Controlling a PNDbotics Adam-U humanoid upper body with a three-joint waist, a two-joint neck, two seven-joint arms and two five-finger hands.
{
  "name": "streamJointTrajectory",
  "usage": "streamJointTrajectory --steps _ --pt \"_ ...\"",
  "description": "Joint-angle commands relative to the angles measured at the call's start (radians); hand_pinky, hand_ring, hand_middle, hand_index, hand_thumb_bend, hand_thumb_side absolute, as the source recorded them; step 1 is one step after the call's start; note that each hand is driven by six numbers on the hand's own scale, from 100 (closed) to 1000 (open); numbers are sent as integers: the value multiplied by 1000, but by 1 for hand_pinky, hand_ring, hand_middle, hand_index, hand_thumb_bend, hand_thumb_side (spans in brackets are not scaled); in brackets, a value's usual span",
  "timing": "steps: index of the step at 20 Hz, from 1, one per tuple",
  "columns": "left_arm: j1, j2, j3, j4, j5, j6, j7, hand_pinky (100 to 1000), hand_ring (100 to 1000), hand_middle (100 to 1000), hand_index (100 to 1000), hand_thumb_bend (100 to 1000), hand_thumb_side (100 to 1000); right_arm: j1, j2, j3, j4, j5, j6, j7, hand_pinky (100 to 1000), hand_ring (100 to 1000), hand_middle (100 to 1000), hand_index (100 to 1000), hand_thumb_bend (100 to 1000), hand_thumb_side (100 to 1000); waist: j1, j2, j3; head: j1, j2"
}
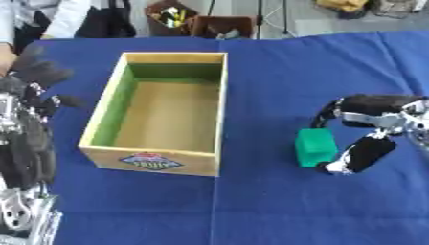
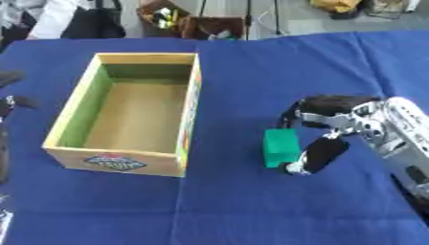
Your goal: Pick up objects on the table and place them in the box.
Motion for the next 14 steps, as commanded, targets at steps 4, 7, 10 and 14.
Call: streamJointTrajectory --steps 4,7,10,14 --pt "-10 16 0 -17 3 0 -4 483 740 877 726 100 981 -16 -6 -1 1 5 20 -36 861 862 624 751 346 455 -1 -18 0 -2 -10" --pt "-10 16 0 -17 4 0 -4 483 740 877 725 100 982 -18 -5 1 5 14 31 -58 852 849 608 729 252 407 -2 -17 1 -3 -11" --pt "-11 15 -1 -17 4 -1 -6 483 740 878 725 100 982 -18 -4 2 12 22 40 -80 841 829 575 687 182 376 -2 -16 2 -3 -12" --pt "-10 15 0 -17 4 1 -6 483 741 878 725 100 983 -20 -4 2 14 23 54 -117 821 788 509 608 100 328 -3 -15 2 -3 -12"
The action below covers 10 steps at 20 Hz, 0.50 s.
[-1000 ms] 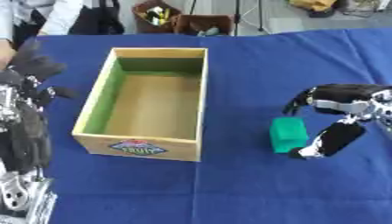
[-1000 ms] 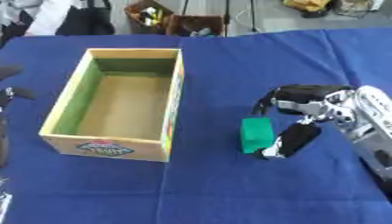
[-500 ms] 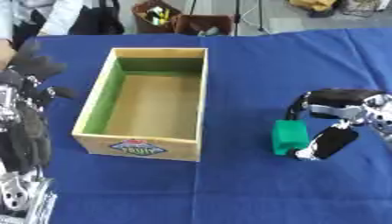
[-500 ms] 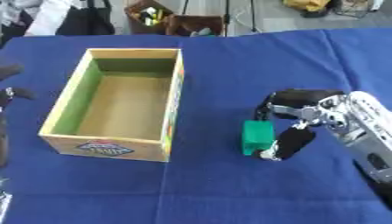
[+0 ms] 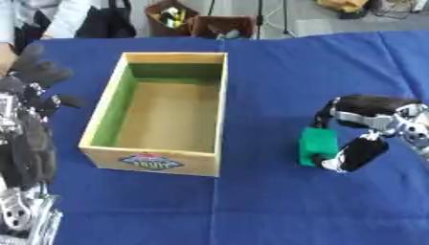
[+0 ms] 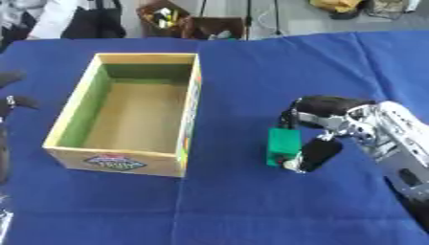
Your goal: Pick up objects on the table and place them in the box.
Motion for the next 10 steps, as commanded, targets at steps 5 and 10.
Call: streamJointTrajectory --steps 5,10 --pt "-9 15 0 -17 0 0 -4 483 741 878 725 100 982 -22 -11 -7 -9 -2 30 -57 804 757 468 553 100 318 -4 -17 -1 -2 -11" --pt "-7 16 1 -17 0 1 -3 483 742 879 726 100 981 -47 3 -30 -41 -22 58 -85 779 704 391 468 100 369 -4 -22 -2 -2 -8"
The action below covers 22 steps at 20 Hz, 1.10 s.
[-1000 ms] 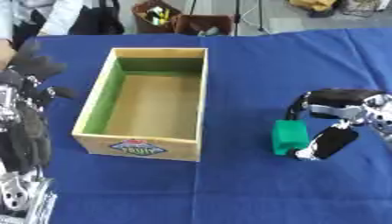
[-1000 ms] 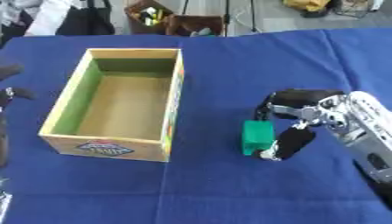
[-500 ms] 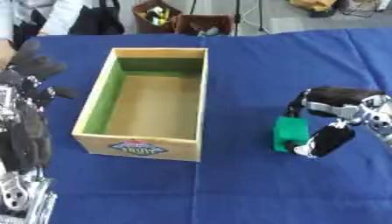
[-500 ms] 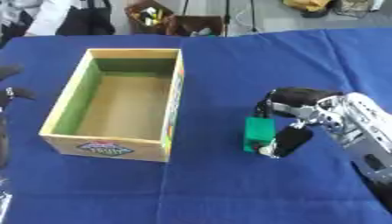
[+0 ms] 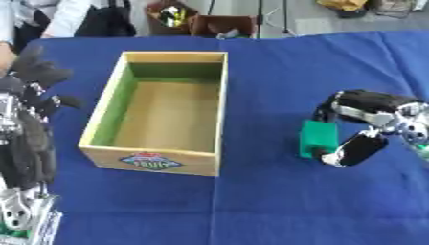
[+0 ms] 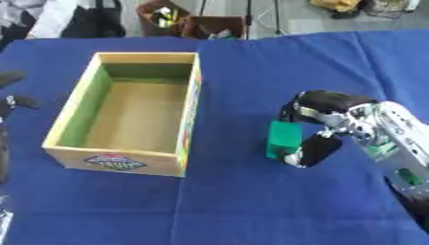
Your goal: Pick up objects on the table and place them in the box.
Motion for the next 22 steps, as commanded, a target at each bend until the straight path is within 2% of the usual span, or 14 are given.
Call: streamJointTrajectory --steps 1,8,15,22 --pt "-6 16 1 -17 0 0 -3 483 742 879 726 100 981 -41 2 -31 -48 -22 29 -32 777 701 386 463 100 365 -3 -24 -1 -3 -8" --pt "-4 16 1 -17 1 1 -3 483 742 878 726 100 979 -111 44 -30 -79 -17 76 -84 765 685 353 421 100 383 -4 -32 -1 -5 -4" --pt "0 17 1 -17 1 2 -2 483 742 879 726 100 979 -192 109 -22 -77 28 65 -82 761 686 347 415 100 397 -5 -38 1 -11 2" --pt "1 17 0 -17 3 1 -4 485 743 879 727 100 979 -279 217 -19 -52 66 49 -81 765 687 342 413 100 404 -8 -43 8 -19 6"
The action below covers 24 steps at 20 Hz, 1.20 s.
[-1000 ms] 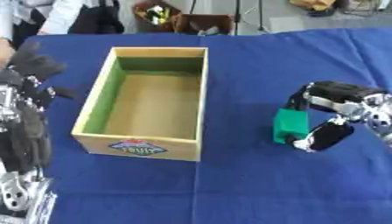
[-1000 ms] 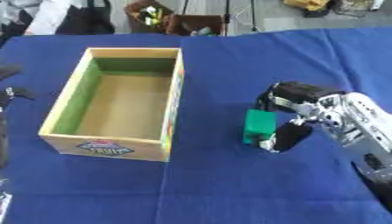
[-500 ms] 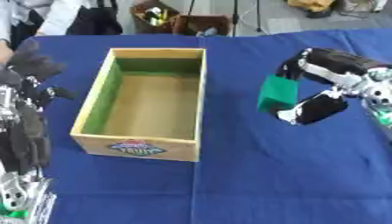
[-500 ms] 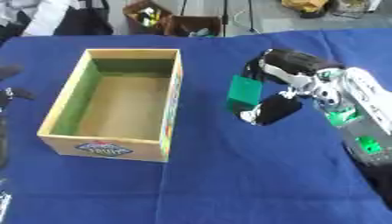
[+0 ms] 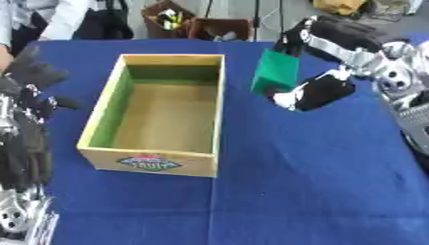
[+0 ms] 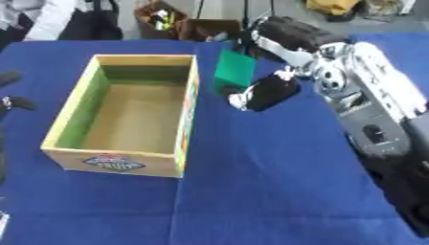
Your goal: Pick up objects on the table and place them in the box.
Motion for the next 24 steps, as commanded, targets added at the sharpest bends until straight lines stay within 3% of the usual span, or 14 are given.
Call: streamJointTrajectory --steps 1,12,24 --pt "-1 17 0 -17 2 0 -3 485 743 879 727 100 979 -45 42 -5 9 25 -10 -1 765 687 342 413 100 404 -2 -27 3 -3 5" --pt "-6 14 -10 -17 11 2 -15 485 743 879 727 100 980 -159 241 2 177 97 -17 -33 775 687 336 410 100 393 -10 -27 37 -29 1" --pt "-18 9 -17 -17 19 1 -25 485 744 880 727 100 981 -189 404 -15 420 225 -25 -110 777 686 334 409 100 370 -15 -15 58 -51 -8"
